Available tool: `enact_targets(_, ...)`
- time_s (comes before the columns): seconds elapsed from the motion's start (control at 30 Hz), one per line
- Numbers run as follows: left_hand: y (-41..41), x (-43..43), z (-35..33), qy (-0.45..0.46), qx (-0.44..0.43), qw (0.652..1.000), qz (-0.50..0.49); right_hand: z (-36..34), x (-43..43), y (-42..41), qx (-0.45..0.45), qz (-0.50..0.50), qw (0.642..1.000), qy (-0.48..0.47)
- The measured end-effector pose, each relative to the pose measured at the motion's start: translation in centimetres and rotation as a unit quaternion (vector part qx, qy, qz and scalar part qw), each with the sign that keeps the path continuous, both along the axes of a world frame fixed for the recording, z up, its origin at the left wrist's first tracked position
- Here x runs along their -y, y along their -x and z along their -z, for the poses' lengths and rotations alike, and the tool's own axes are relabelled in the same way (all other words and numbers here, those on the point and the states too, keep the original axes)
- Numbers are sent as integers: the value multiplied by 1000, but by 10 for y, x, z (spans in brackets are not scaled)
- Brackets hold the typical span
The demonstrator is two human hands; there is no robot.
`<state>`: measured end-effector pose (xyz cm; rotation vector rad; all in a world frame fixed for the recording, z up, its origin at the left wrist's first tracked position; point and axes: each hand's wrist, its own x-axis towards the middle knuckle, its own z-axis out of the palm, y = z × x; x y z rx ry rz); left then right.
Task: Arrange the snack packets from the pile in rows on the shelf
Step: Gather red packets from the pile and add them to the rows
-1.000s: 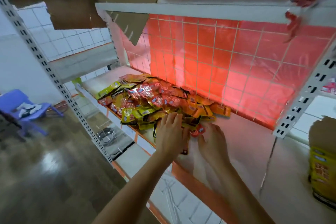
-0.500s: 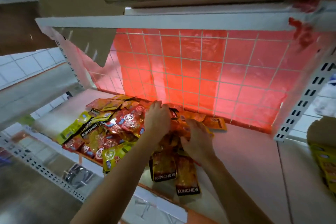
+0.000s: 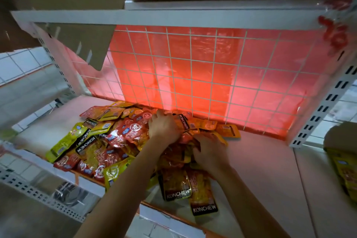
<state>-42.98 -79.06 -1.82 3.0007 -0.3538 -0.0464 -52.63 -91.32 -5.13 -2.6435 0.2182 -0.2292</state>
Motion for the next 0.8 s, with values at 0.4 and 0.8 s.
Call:
enact_targets(0.4,40,29,-30,401,56,913,53,-12,42,57,157,166,968,-101)
enact_targets(0.8,115,112,-3,567,-322,753,85,1,98,140,300,254,916,-77)
